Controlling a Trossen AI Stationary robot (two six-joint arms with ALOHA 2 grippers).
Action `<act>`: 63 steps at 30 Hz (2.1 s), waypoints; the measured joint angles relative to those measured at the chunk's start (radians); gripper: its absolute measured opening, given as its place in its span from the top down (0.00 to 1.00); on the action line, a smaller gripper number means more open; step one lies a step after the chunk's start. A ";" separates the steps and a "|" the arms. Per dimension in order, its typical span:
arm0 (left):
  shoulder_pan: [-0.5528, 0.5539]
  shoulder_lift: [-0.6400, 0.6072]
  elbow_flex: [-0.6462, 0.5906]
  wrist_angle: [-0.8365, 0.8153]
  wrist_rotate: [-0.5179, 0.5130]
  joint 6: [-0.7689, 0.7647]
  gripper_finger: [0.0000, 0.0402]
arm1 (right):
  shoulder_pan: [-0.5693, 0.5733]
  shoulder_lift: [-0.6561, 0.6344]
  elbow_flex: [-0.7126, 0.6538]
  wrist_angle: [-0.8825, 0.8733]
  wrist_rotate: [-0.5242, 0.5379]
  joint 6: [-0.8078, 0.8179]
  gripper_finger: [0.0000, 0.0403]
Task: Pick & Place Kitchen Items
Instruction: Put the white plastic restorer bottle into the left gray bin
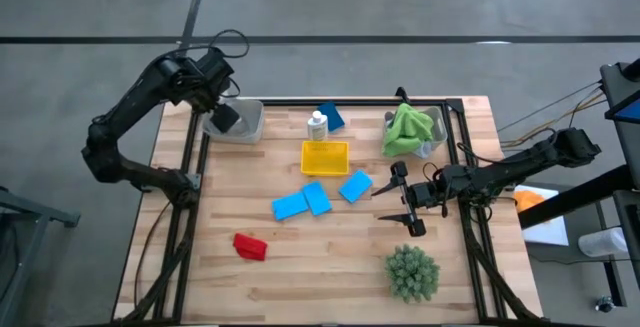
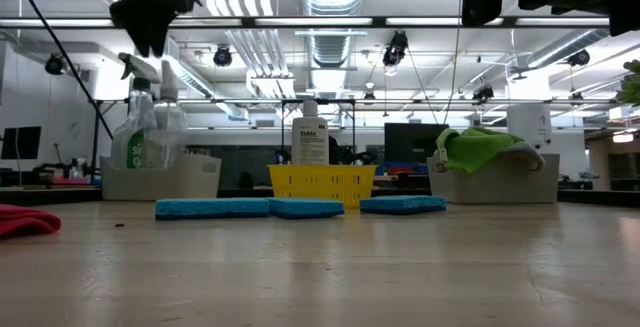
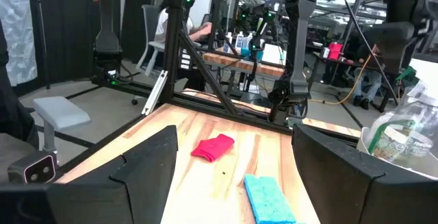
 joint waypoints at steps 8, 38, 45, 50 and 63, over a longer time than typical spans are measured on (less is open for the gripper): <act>-0.079 -0.147 0.111 0.242 0.150 0.130 0.38 | 0.000 0.015 0.000 0.047 0.000 -0.007 0.30; -0.509 -0.728 -0.978 1.151 0.581 0.234 0.55 | -0.318 0.373 0.616 -0.569 0.071 -0.042 0.30; -0.509 -0.729 -1.102 1.373 0.570 0.220 0.55 | -0.537 0.494 0.778 -0.715 -0.150 -0.045 0.30; -0.508 -0.728 -1.225 1.601 0.478 0.212 0.55 | -0.644 0.589 0.824 -0.718 -0.226 -0.031 0.30; -0.506 -0.728 -1.450 2.003 0.301 0.172 0.55 | -0.703 0.732 0.834 -0.558 -0.263 0.095 0.30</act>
